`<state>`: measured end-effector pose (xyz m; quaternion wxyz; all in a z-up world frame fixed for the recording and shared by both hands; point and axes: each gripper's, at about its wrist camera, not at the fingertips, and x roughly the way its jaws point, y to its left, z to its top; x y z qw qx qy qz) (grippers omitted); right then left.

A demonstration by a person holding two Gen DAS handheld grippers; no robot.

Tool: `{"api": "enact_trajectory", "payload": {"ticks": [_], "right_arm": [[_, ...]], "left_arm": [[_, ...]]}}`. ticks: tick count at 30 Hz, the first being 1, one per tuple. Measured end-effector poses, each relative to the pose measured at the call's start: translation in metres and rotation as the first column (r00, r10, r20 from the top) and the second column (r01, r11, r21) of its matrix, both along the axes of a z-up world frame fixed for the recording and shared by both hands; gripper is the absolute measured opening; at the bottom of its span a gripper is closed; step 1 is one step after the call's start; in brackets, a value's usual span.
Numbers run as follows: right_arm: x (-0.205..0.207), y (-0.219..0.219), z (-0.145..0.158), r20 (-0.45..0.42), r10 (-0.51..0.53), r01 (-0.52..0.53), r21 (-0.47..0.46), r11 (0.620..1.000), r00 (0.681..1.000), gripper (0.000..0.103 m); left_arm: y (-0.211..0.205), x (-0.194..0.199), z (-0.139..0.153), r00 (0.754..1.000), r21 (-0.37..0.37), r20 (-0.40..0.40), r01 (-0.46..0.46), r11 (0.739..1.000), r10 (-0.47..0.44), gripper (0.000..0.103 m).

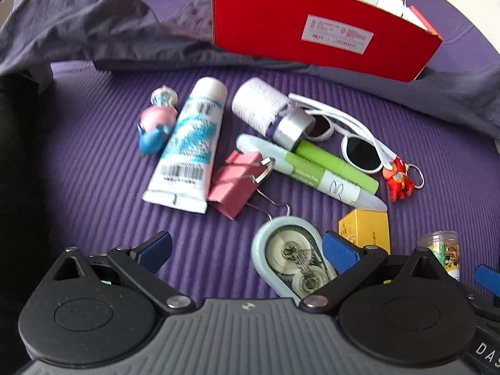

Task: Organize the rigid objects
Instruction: 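Lower the left tool onto the correction tape while the right tool grasps the vitamin jar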

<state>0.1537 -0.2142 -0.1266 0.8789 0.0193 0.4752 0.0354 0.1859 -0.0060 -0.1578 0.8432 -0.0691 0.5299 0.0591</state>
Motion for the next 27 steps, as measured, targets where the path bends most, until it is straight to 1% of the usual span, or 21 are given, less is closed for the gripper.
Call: {"api": "enact_trajectory", "payload": {"ticks": [5,8,11,14,16,17,21,23,25,27], "right_arm": [[0.001,0.002,-0.002,-0.004,0.004,-0.004,-0.007,1.000,1.000,0.075],[0.001,0.002,-0.003,-0.007,0.006,-0.006,-0.014,1.000,1.000,0.075],[0.002,0.003,-0.005,-0.013,0.009,-0.009,-0.022,1.000,1.000,0.075],[0.003,0.004,-0.008,-0.026,0.008,-0.009,-0.029,1.000,1.000,0.072],[0.005,0.003,-0.011,-0.045,0.003,-0.004,-0.023,1.000,0.999,0.066],[0.006,0.003,-0.012,-0.051,0.002,-0.003,-0.018,1.000,0.999,0.065],[0.005,0.005,-0.013,-0.049,0.016,-0.017,-0.013,1.000,0.999,0.060],[0.004,0.006,-0.013,-0.047,0.023,-0.023,-0.013,1.000,0.999,0.058],[0.004,0.006,-0.013,-0.047,0.022,-0.023,-0.011,1.000,0.999,0.057],[0.004,0.006,-0.013,-0.046,0.024,-0.024,-0.008,1.000,0.999,0.056]], "left_arm": [[-0.006,0.001,-0.011,0.999,-0.012,-0.043,-0.006,1.000,0.006,0.103],[-0.011,0.001,-0.014,0.999,0.019,-0.043,-0.003,1.000,0.004,0.103],[-0.010,0.001,-0.015,0.999,0.020,-0.041,-0.011,1.000,0.012,0.103],[-0.010,-0.001,-0.013,0.999,0.021,-0.044,-0.018,1.000,0.019,0.103],[-0.010,-0.001,-0.012,0.999,0.023,-0.042,-0.019,1.000,0.020,0.102],[-0.010,-0.002,-0.012,0.999,0.024,-0.038,-0.014,1.000,0.015,0.102],[-0.012,-0.004,-0.009,0.999,0.050,-0.035,0.010,0.999,-0.009,0.094],[-0.012,-0.006,-0.007,0.999,0.051,-0.031,0.015,0.999,-0.013,0.091],[-0.010,-0.008,-0.006,1.000,0.054,-0.028,0.008,0.999,-0.007,0.083],[-0.009,-0.009,-0.004,1.000,0.054,-0.026,0.004,0.999,-0.002,0.077]]}}
